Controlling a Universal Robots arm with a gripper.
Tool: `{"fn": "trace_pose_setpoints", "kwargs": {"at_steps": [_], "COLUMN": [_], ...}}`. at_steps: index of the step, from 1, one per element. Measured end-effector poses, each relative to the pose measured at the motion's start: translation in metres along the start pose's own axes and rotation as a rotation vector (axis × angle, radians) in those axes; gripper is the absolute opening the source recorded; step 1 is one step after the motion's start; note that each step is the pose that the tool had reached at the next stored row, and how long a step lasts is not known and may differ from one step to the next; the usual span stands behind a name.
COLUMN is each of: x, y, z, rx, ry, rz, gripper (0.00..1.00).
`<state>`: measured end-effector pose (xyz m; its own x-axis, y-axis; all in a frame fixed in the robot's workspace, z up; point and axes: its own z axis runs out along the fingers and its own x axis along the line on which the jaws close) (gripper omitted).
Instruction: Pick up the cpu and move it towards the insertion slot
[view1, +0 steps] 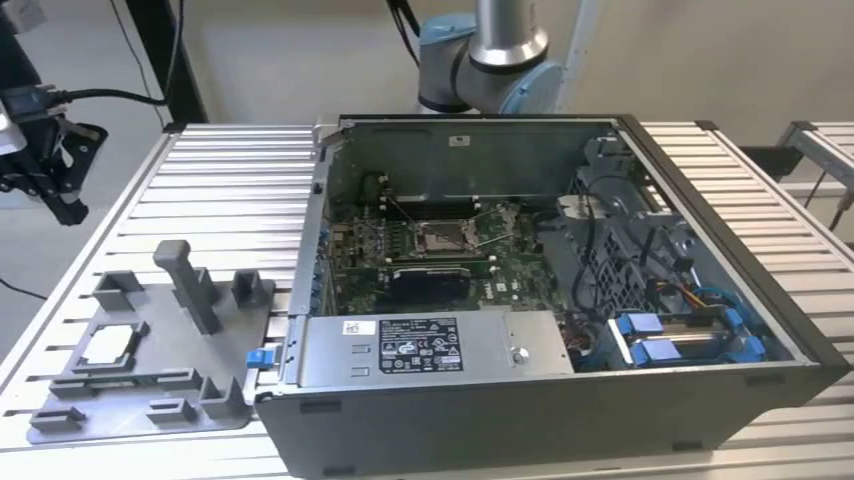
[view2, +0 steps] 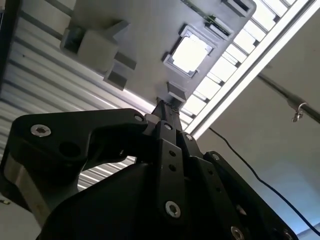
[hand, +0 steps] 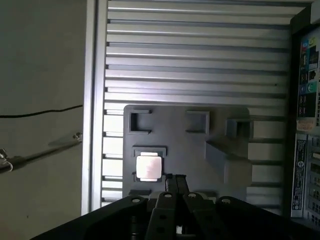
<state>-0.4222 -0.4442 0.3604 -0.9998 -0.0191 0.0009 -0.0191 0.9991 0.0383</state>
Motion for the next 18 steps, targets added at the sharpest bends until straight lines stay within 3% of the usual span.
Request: {"fn": "trace_pose_setpoints", "kwargs": {"at_steps": [7, 14, 18], "x": [0.0130, 0.0261, 0.0277], "y": [0.0001, 0.0002, 0.0001], "z": [0.0048, 0.0074, 0.0091], "rx": [0.0000, 0.0000, 0.0000], "ry": [0.0039, 0.0041, 0.0043], "rz": [0.000, 0.000, -0.002], "gripper": [0.00, 0.00, 0.00]}}
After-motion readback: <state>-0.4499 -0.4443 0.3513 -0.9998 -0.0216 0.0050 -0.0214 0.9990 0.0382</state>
